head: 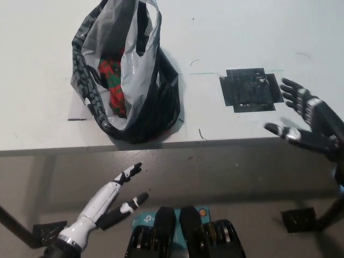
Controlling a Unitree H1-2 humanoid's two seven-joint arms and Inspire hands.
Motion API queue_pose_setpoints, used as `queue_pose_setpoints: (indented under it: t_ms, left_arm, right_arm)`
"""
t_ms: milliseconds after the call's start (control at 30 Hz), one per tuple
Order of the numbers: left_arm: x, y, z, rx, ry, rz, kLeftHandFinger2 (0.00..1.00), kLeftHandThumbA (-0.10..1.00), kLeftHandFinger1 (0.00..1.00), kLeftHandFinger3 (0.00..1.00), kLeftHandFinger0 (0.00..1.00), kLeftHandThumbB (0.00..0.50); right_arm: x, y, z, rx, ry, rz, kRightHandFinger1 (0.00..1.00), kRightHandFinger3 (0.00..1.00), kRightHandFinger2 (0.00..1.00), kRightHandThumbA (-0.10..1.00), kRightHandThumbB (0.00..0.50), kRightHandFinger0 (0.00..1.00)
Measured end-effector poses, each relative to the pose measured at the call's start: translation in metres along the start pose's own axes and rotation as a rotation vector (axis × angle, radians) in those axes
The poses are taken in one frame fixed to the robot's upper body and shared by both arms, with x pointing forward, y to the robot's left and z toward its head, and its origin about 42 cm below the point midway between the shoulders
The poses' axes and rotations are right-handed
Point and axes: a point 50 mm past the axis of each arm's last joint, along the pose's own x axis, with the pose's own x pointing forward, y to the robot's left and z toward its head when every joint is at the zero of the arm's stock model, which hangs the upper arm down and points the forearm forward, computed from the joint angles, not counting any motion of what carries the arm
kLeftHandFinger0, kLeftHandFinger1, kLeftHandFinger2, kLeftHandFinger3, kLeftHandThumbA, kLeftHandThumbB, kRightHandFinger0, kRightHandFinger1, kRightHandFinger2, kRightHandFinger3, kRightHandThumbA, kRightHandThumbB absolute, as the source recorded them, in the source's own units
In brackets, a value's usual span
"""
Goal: The robot uses its right hand to pick up a bag of coffee beans and puts it in the black plastic bag, then the robot grabs the top of the bag and lifts it.
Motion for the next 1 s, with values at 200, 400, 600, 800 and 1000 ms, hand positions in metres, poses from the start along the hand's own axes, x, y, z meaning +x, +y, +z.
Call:
queue_pose_setpoints:
  t_ms: [200, 400, 600, 800, 1000]
  left_arm:
    - [0.003, 0.01, 0.001, -0.002, -0.006, 0.03, 1.0, 1.0, 1.0, 1.0, 1.0, 0.199]
    - [-0.001, 0.014, -0.002, -0.016, 0.003, 0.053, 1.0, 1.0, 1.0, 1.0, 1.0, 0.186]
    - [-0.016, 0.007, -0.011, -0.039, 0.041, 0.059, 1.0, 1.0, 1.0, 1.0, 1.0, 0.202]
    - [-0.044, -0.006, -0.024, -0.073, 0.105, 0.055, 1.0, 1.0, 1.0, 1.0, 1.0, 0.279]
    - [-0.073, -0.017, -0.036, -0.105, 0.168, 0.058, 1.0, 1.0, 1.0, 1.0, 1.0, 0.281]
  right_arm:
    - [-0.048, 0.018, 0.002, -0.012, -0.072, -0.02, 1.0, 1.0, 1.0, 1.0, 0.314, 1.0]
    - [-0.071, 0.038, -0.024, 0.031, -0.039, -0.037, 1.0, 1.0, 1.0, 1.0, 0.27, 1.0]
    - [-0.074, 0.06, -0.07, 0.108, 0.046, -0.065, 1.0, 1.0, 1.0, 1.0, 0.287, 1.0]
    - [-0.088, 0.085, -0.112, 0.162, 0.134, -0.078, 1.0, 1.0, 1.0, 1.0, 0.337, 1.0]
    - [-0.109, 0.101, -0.139, 0.176, 0.191, -0.076, 1.0, 1.0, 1.0, 0.99, 0.358, 1.0]
